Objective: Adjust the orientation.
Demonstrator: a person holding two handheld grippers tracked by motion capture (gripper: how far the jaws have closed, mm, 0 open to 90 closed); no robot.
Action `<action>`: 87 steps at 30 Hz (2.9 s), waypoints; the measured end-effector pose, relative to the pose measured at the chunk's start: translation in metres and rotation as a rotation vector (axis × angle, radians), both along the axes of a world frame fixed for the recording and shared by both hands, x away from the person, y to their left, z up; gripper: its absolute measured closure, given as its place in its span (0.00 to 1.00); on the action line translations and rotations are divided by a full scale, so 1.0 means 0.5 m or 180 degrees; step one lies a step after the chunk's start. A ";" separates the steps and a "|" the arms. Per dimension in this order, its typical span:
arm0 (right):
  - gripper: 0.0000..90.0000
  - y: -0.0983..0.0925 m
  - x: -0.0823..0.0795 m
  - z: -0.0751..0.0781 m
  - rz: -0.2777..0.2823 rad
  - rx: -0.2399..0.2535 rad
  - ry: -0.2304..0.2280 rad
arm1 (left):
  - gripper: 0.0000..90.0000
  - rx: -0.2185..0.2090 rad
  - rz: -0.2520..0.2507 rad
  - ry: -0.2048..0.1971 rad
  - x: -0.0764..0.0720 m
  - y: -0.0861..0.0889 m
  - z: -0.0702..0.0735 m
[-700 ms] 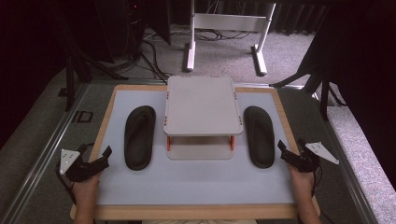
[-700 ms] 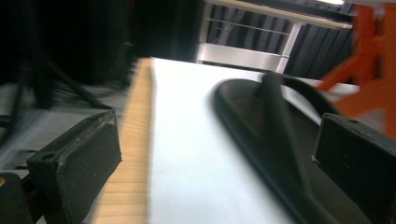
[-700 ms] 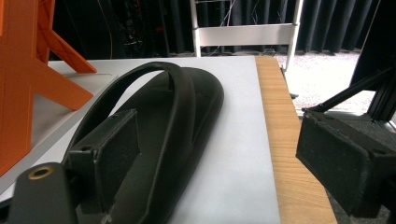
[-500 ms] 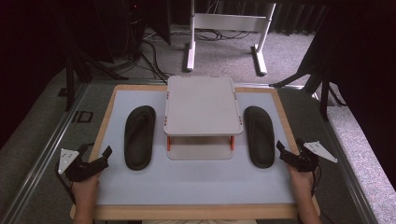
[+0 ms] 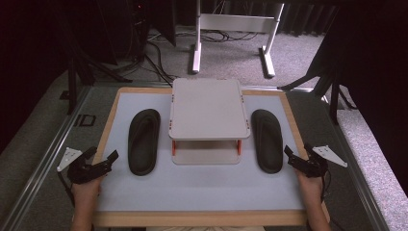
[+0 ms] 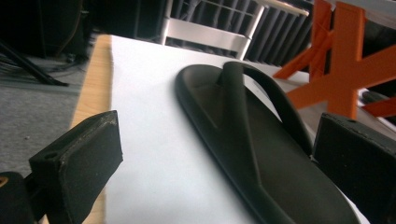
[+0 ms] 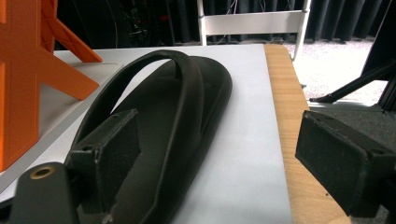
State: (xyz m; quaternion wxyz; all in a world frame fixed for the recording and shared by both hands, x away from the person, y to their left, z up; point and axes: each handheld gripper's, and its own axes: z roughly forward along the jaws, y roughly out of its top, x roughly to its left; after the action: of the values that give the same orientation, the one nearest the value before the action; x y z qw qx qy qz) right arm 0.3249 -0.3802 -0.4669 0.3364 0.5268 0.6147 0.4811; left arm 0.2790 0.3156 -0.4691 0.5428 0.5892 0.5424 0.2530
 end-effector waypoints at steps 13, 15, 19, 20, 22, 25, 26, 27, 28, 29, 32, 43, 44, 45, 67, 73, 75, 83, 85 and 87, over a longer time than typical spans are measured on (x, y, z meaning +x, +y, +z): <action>0.15 0.000 0.002 0.000 -0.0062 0.0011 0.0040 | 0.01 0.0206 -0.0256 0.0284 0.032 -0.003 0.051; 0.15 -0.002 0.001 0.001 -0.0077 0.0028 0.0024 | 0.01 0.0256 -0.0291 0.0350 0.039 -0.001 0.063; 0.15 -0.001 0.002 0.000 -0.0064 0.0030 0.0043 | 0.01 0.0353 -0.0347 0.0468 0.049 -0.005 0.082; 0.15 -0.001 0.002 0.000 -0.0064 0.0030 0.0043 | 0.01 0.0387 -0.0356 0.0517 0.052 -0.006 0.085; 0.15 -0.001 0.003 0.000 -0.0062 0.0027 0.0046 | 0.01 0.0408 -0.0381 0.0605 0.058 -0.006 0.089; 0.15 -0.003 0.003 -0.001 -0.0101 0.0039 0.0061 | 0.01 0.0438 -0.0390 0.0775 0.069 -0.006 0.093; 0.15 -0.003 0.003 -0.001 -0.0101 0.0039 0.0061 | 0.01 0.0438 -0.0390 0.0775 0.069 -0.006 0.093; 0.15 -0.003 0.004 -0.001 -0.0089 0.0049 0.0069 | 0.01 0.0455 -0.0401 0.0802 0.071 -0.008 0.094; 0.15 -0.003 0.004 -0.001 -0.0089 0.0049 0.0069 | 0.01 0.0474 -0.0444 0.0847 0.074 -0.009 0.096; 0.15 -0.002 0.004 -0.001 -0.0094 0.0043 0.0064 | 0.01 0.0520 -0.0437 0.0879 0.076 -0.012 0.098; 0.15 -0.002 0.004 -0.001 -0.0075 0.0056 0.0069 | 0.01 0.0621 -0.0501 0.0995 0.085 -0.020 0.111; 0.15 -0.001 0.008 -0.003 -0.0065 0.0049 0.0122 | 0.02 0.0799 -0.0606 0.1230 0.111 -0.040 0.134; 0.15 -0.001 0.009 -0.003 -0.0063 0.0047 0.0128 | 0.02 0.0813 -0.0625 0.1249 0.113 -0.042 0.134; 0.15 -0.001 0.009 -0.003 -0.0065 0.0043 0.0127 | 0.02 0.0792 -0.0652 0.1269 0.116 -0.044 0.135; 0.16 0.000 0.011 -0.004 -0.0023 0.0050 0.0145 | 0.02 0.1183 -0.0965 0.1756 0.209 -0.099 0.169; 0.16 0.001 0.012 -0.005 0.0006 0.0031 0.0157 | 0.02 0.1341 -0.1136 0.1910 0.239 -0.123 0.182; 0.16 0.002 0.012 -0.005 0.0009 0.0022 0.0156 | 0.02 0.1420 -0.1192 0.1967 0.248 -0.131 0.186; 0.17 0.002 0.012 -0.005 0.0018 0.0020 0.0156 | 0.10 0.1541 -0.1316 0.2105 0.285 -0.148 0.181; 0.17 0.003 0.012 -0.005 0.0024 0.0012 0.0157 | 0.15 0.1604 -0.1286 0.2149 0.297 -0.150 0.179; 0.17 0.003 0.012 -0.005 0.0028 0.0006 0.0158 | 0.24 0.1623 -0.1287 0.2189 0.307 -0.151 0.177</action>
State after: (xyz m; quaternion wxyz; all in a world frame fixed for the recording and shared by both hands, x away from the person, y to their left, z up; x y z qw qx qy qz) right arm 0.3308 -0.3788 -0.4696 0.3184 0.5363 0.6247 0.4699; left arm 0.4324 0.2399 -0.3805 0.2082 0.8471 0.4856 0.0576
